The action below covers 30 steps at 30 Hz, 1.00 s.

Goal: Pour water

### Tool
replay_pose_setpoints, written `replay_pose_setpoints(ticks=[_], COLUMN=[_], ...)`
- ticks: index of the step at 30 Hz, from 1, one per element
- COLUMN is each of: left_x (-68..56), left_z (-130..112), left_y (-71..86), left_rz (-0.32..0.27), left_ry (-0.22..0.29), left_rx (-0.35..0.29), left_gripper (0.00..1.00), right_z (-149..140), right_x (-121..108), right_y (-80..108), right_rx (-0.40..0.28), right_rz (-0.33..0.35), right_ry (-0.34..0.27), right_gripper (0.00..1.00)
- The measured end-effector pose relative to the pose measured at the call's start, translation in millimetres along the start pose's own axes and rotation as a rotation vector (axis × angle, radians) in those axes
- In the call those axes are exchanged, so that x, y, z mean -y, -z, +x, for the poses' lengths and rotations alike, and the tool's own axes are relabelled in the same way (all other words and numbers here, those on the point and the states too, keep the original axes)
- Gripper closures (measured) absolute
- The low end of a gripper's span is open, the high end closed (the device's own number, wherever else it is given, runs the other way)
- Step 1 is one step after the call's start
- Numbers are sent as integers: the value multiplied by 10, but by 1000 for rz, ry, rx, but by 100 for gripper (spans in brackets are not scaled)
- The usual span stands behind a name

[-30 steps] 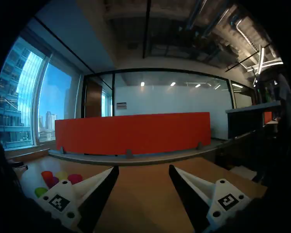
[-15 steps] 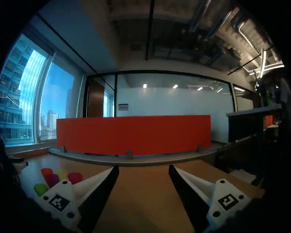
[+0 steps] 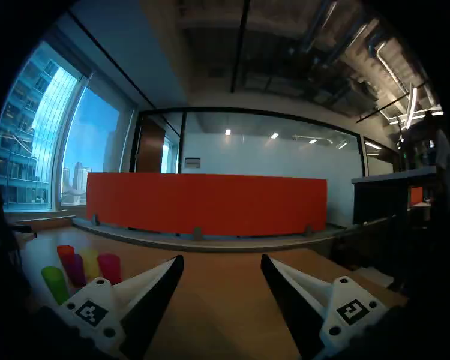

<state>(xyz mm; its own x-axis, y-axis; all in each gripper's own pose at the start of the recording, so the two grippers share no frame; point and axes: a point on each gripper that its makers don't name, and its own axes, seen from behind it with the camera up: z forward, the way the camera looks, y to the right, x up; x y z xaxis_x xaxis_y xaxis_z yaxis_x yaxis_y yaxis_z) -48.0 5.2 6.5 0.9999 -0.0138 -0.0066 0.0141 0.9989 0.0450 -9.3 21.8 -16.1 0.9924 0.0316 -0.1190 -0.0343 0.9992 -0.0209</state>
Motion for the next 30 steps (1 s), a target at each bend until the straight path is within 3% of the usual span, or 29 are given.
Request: replay_pose_setpoints(ticks=[6, 15, 30], left_x=[1, -5, -7], left_z=[-1, -4, 4], left_y=[8, 1, 6], left_rz=[0, 0, 0], left_ry=[1, 1, 0], left_rx=[0, 0, 0], left_gripper=[21, 21, 20], right_z=[-174, -388, -624], right_x=[96, 132, 176], right_y=[-67, -185, -220], right_rx=[6, 26, 36], right_rz=[38, 36, 30], right_ry=[-24, -67, -34], right_gripper=[1, 1, 1])
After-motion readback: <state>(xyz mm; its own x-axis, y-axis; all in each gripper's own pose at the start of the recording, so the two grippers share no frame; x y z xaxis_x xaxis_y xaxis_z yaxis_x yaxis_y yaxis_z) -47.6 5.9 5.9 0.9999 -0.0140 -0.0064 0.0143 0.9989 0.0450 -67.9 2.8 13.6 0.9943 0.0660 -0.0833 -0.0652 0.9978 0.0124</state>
